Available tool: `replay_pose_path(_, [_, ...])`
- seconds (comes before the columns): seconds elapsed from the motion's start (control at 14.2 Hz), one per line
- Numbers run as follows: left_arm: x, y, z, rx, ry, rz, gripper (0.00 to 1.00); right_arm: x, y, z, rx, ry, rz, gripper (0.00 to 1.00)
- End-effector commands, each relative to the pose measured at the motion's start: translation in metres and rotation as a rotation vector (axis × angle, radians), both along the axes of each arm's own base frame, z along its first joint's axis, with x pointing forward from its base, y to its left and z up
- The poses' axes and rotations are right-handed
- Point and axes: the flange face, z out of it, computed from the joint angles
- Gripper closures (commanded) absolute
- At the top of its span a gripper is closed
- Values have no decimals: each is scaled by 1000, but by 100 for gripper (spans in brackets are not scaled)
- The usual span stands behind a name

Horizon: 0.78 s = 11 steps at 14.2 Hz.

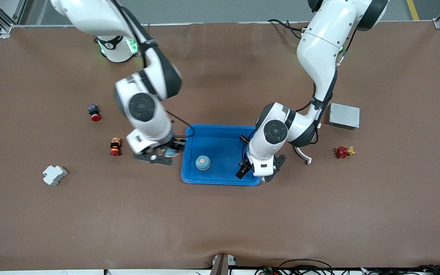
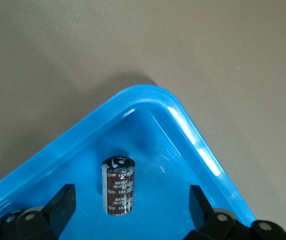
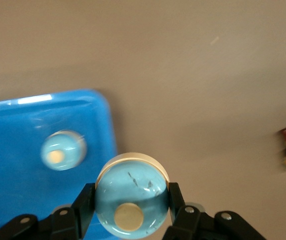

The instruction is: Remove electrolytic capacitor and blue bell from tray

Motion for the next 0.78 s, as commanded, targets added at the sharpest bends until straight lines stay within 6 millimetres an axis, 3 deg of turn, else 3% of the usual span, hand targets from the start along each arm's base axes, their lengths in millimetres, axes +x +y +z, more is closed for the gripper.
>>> replay_pose_path(0.0, [2, -7, -1, -7, -19, 6, 0, 7, -90, 25, 13, 31, 138, 100])
replay_pose_path(0.14, [-4, -14, -6, -3, -15, -7, 0, 12, -154, 30, 20, 44, 219, 100])
replay_pose_path(0.35, [-6, -13, -16, 8, -5, -10, 0, 8, -232, 25, 32, 59, 317, 100])
replay_pose_path(0.49, [-7, -14, -17, 10, -5, -14, 0, 2, -277, 6, 47, 45, 353, 100])
replay_pose_path(0.71, [-8, -12, -20, 18, 1, -14, 0, -15, -327, -34, 104, 16, 382, 100])
